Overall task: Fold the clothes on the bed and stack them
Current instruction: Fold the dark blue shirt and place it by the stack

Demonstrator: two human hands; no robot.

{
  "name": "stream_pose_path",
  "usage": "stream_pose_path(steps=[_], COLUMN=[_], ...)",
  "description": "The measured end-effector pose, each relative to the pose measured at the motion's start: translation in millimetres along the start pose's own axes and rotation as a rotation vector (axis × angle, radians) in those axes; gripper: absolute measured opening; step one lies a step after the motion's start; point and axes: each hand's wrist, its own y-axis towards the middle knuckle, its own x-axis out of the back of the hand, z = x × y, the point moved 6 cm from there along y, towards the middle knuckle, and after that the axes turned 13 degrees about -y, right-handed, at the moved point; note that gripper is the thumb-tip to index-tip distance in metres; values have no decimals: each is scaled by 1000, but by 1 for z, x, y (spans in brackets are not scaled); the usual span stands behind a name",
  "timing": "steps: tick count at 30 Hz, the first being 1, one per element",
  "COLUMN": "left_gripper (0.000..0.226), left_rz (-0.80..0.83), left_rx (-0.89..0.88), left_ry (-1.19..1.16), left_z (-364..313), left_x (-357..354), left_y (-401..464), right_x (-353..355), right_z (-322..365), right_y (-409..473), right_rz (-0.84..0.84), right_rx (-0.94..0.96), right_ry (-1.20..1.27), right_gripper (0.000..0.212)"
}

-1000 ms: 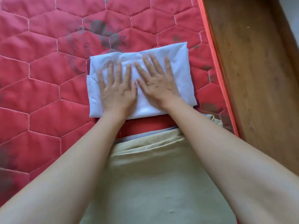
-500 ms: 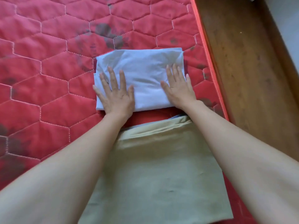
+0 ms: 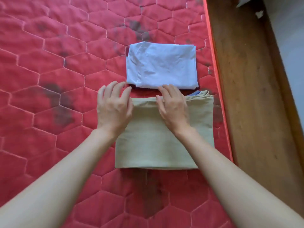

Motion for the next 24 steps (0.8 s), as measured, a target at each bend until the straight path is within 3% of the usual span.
stream_pose_path(steps=[4, 10, 24], left_gripper=[35, 37, 39], left_rz=[49, 151, -39], left_rx=[55, 194, 499], left_ry=[61, 95, 218], left_z=[34, 102, 299], left_x=[28, 79, 301], left_y=[-109, -246, -494], right_x=[1, -27, -47], right_z=[69, 174, 481], right_y=[-82, -186, -319], right_rz=[-5, 149, 343], right_rx=[47, 152, 360], right_ry=[6, -42, -17], right_gripper=[30, 30, 40])
